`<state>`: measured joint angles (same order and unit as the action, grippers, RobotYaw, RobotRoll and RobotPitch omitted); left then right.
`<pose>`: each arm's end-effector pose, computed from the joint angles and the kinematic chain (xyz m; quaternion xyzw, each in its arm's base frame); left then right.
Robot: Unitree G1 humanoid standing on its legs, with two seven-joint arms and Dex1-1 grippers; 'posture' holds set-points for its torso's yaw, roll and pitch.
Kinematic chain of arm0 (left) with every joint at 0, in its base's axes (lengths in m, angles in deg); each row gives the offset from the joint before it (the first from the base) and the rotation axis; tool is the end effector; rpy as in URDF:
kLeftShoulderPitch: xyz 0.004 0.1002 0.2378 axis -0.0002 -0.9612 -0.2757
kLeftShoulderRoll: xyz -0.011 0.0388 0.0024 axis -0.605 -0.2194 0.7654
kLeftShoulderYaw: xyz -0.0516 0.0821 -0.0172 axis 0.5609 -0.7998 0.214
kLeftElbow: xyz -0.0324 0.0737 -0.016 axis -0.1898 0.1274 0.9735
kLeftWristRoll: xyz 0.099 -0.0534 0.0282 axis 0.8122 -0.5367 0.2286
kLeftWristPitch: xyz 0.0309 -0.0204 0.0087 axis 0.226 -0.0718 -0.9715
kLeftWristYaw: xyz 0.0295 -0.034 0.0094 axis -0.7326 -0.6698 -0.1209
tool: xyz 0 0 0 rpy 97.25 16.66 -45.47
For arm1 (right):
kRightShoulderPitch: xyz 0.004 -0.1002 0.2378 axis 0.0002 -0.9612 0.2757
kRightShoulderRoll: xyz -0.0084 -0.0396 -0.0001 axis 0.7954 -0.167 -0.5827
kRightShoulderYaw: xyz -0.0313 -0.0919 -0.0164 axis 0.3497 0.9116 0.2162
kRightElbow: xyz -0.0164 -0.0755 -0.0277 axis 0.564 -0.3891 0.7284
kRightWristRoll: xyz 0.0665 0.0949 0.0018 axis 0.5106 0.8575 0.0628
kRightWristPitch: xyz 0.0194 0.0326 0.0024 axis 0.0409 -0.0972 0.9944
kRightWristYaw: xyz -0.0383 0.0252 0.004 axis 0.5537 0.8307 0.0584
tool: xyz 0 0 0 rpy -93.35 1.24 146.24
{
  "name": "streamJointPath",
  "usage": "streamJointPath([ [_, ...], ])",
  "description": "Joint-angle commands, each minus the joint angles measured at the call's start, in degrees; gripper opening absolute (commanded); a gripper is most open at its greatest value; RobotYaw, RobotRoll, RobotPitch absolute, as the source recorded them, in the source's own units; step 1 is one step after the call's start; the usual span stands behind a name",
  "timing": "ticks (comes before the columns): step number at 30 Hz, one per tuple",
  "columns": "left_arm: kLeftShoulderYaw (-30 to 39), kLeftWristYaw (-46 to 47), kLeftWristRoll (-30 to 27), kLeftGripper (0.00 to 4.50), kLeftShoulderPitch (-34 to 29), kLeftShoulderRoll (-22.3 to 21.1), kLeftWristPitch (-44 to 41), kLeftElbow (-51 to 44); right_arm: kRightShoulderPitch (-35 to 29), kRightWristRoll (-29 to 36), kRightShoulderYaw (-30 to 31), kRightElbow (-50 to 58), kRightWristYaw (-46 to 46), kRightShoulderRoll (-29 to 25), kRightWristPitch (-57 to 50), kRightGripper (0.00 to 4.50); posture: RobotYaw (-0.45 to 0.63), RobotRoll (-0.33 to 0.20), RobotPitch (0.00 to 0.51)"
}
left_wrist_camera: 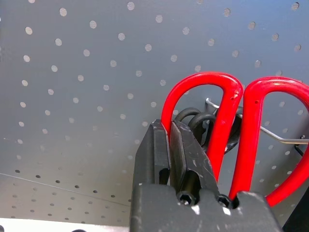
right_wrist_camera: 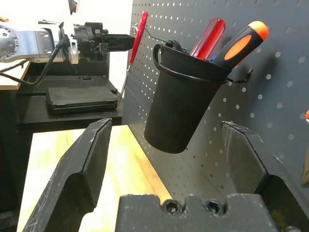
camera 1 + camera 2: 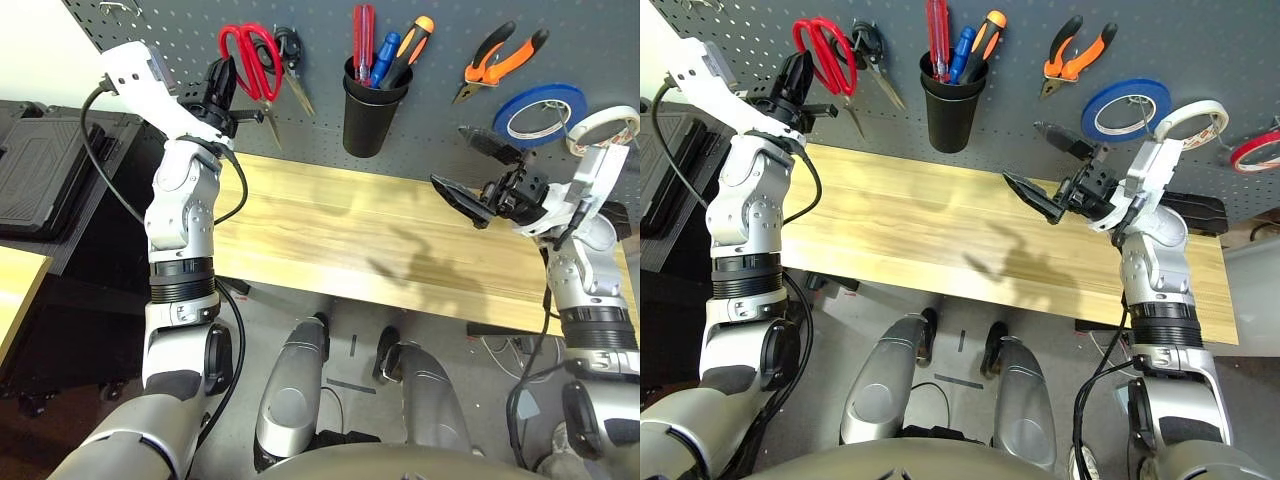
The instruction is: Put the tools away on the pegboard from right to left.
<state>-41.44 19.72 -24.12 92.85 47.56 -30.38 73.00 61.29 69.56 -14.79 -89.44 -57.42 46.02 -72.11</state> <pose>0.3091 0.1963 0.2199 -0.0878 -0.2053 -0.0778 0.9716 0.2827 -0.2497 0.1528 -0.0730 -0.2666 0.4521 0.8480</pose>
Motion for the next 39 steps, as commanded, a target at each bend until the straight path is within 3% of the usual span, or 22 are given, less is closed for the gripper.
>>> streamJointPath([
  [1,1.0,1.5,-0.8,0.02,-2.4,0.0,-1.6,-4.3,-1.2,-0.4,-0.1,0.8,-0.2,0.0,0.5,4.50,0.25,0.000,0.284],
  [9,0.8,4.4,-1.1,0.02,-6.0,0.1,-6.6,-13.7,-0.4,-0.7,0.4,-0.5,-0.7,0.5,0.8,4.50,0.27,0.000,0.285],
  [17,0.6,4.8,-1.2,0.02,-6.3,0.5,-8.0,-14.4,0.0,-1.1,0.7,-1.0,-0.9,1.3,1.2,4.50,0.27,0.000,0.276],
  [22,-0.8,3.3,0.6,0.02,-3.4,-0.1,-6.0,-7.8,0.2,-1.4,0.7,-1.3,-0.6,1.5,1.4,4.50,0.27,0.000,0.267],
  [35,-4.1,-3.8,6.3,0.02,8.9,-1.4,6.0,22.0,-1.2,-4.6,1.2,0.3,4.5,2.9,1.6,4.50,0.22,0.000,0.254],
  [36,-4.2,-4.3,6.4,0.63,8.5,-1.6,5.9,22.3,-1.4,-5.0,1.1,0.5,5.3,3.1,1.9,4.50,0.22,0.000,0.254],
  [39,-4.9,-6.4,6.5,1.58,5.1,-2.0,5.6,20.6,-2.1,-6.0,0.9,1.0,7.8,3.7,2.7,4.50,0.21,0.000,0.252],
])
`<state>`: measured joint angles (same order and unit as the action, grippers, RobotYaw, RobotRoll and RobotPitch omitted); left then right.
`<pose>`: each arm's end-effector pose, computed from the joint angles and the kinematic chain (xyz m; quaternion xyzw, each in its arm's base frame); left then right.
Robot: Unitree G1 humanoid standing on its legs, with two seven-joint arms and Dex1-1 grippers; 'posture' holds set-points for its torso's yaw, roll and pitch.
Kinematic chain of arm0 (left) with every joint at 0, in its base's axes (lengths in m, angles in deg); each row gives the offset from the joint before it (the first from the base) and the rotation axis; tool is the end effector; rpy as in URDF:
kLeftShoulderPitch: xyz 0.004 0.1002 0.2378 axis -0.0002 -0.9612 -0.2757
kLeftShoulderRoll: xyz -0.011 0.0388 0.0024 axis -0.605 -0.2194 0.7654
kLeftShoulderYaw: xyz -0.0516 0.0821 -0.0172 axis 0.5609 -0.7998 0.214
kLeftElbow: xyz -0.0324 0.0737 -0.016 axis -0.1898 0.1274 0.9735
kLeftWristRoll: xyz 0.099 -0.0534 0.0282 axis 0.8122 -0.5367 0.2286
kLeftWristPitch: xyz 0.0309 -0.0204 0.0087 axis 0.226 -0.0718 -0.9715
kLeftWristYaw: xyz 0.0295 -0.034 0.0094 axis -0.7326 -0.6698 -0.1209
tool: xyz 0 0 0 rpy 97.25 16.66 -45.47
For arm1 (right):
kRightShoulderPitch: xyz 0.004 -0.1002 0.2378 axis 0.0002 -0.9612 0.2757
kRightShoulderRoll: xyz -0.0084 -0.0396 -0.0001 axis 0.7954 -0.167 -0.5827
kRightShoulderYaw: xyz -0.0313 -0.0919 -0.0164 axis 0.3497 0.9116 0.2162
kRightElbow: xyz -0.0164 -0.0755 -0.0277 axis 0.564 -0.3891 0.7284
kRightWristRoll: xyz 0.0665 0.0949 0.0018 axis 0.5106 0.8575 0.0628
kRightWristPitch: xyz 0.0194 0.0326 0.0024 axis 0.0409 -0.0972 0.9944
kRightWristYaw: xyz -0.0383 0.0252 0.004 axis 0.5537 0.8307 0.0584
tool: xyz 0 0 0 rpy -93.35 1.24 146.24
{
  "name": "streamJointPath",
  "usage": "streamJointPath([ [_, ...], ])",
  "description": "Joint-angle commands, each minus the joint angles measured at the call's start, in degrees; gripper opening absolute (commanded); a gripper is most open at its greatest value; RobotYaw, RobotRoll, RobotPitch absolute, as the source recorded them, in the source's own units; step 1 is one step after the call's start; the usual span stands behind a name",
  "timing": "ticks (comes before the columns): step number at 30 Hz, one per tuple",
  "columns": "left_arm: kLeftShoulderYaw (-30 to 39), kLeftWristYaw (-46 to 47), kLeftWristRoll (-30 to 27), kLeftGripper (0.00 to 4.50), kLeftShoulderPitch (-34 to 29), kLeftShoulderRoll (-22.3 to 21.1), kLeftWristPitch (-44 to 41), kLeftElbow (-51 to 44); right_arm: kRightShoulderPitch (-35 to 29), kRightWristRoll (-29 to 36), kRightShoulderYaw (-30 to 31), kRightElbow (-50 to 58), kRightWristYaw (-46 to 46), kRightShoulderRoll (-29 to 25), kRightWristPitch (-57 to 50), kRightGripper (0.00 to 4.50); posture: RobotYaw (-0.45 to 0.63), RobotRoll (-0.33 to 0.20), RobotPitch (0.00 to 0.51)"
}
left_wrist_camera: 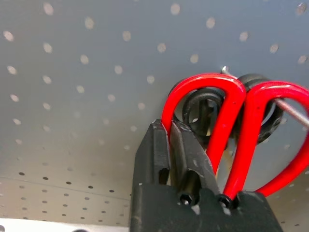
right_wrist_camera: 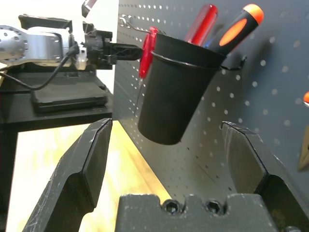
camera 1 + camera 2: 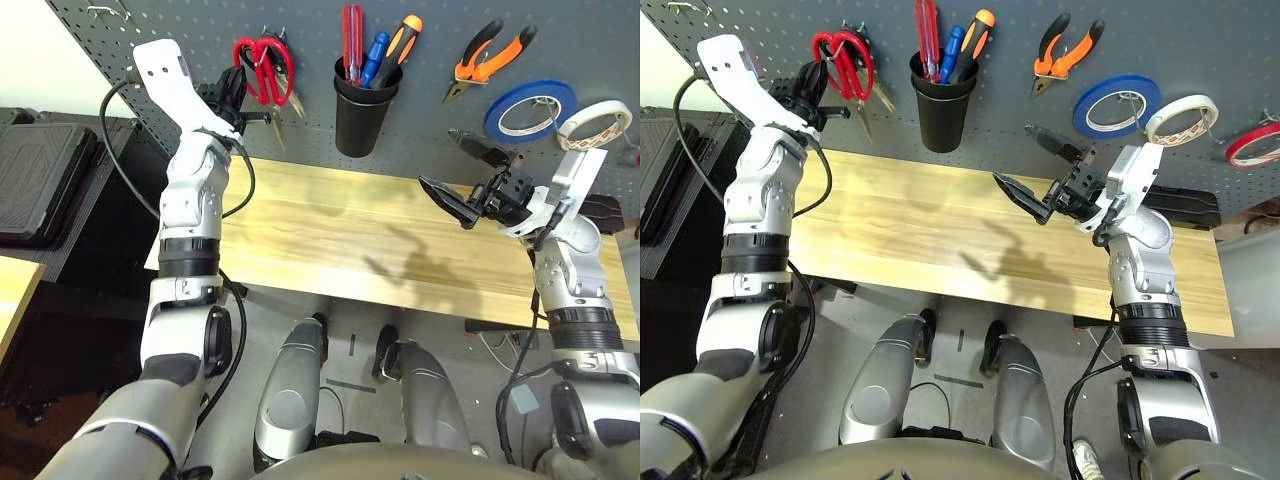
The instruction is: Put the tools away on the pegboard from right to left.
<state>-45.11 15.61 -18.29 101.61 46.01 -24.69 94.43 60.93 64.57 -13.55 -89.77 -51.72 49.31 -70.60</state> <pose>0.3470 0.1890 0.2063 -0.0375 -0.1378 -0.0988 0.9848 0.2843 -0.2347 0.1429 -0.0739 -0.2576 0.4199 0.8671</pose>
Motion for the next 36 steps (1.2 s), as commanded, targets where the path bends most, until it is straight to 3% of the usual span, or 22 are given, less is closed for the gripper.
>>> streamJointPath([
  [1,-1.5,-2.8,0.6,1.96,-5.6,-0.5,-0.5,-2.3,-2.2,-1.6,-0.5,1.5,3.4,0.7,1.5,4.50,0.21,0.000,0.252],
  [7,-2.9,-5.4,1.2,4.26,-17.0,-2.2,-1.7,-11.4,-4.3,-5.6,-1.3,1.8,12.5,2.3,2.2,4.50,0.21,0.000,0.260],
  [8,-2.9,-5.4,1.2,4.47,-19.0,-2.3,-1.9,-13.0,-4.6,-6.6,-1.6,1.8,14.9,2.7,2.1,4.50,0.22,0.000,0.261],
  [12,-2.6,-5.1,1.8,4.47,-26.5,-2.8,-2.5,-18.2,-6.0,-11.7,-2.5,1.6,25.7,4.4,0.8,4.50,0.22,0.000,0.265],
  [19,-0.8,-3.1,3.4,4.47,-33.6,-2.8,3.9,-18.9,-7.7,-18.1,-5.9,-2.3,45.4,8.5,-0.9,4.50,0.23,0.000,0.266],
  [27,2.6,-1.0,4.7,4.47,-34.7,-4.1,11.4,-13.6,-7.3,-22.1,-10.9,-9.9,60.2,8.2,3.2,4.50,0.21,0.000,0.267],
  [36,5.4,-0.7,4.2,4.47,-34.1,-4.8,18.2,-6.8,-5.7,-19.9,-14.1,-18.1,63.8,6.6,9.1,4.50,0.18,0.000,0.231],
])
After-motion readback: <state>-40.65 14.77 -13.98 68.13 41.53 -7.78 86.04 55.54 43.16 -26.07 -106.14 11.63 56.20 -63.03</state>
